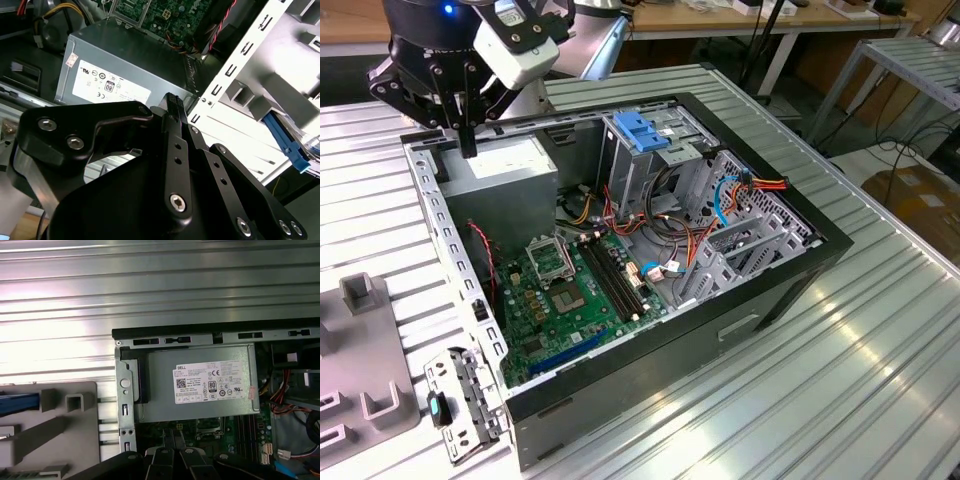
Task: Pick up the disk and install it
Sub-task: 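Reach for the disk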
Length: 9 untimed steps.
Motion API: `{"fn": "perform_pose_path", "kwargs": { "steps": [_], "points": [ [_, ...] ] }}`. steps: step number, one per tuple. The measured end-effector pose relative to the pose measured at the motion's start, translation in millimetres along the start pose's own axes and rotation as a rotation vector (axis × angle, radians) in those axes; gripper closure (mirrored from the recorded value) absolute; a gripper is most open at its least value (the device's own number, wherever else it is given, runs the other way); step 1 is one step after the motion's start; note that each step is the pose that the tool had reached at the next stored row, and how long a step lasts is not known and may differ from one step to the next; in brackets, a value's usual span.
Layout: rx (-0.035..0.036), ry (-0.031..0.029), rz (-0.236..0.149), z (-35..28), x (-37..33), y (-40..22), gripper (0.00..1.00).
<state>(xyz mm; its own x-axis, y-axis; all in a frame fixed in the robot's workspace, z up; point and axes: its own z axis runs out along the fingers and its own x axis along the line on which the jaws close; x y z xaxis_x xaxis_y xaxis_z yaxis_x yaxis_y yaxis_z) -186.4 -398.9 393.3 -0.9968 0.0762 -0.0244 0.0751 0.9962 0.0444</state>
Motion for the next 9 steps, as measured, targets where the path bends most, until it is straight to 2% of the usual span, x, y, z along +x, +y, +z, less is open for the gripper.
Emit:
{"fn": "perform_pose_path", "kwargs": {
  "steps": [9],
  "points": [
    [0.0000, 0.0000, 0.000, -0.2, 5.1, -0.4, 0.89]
  ]
}}
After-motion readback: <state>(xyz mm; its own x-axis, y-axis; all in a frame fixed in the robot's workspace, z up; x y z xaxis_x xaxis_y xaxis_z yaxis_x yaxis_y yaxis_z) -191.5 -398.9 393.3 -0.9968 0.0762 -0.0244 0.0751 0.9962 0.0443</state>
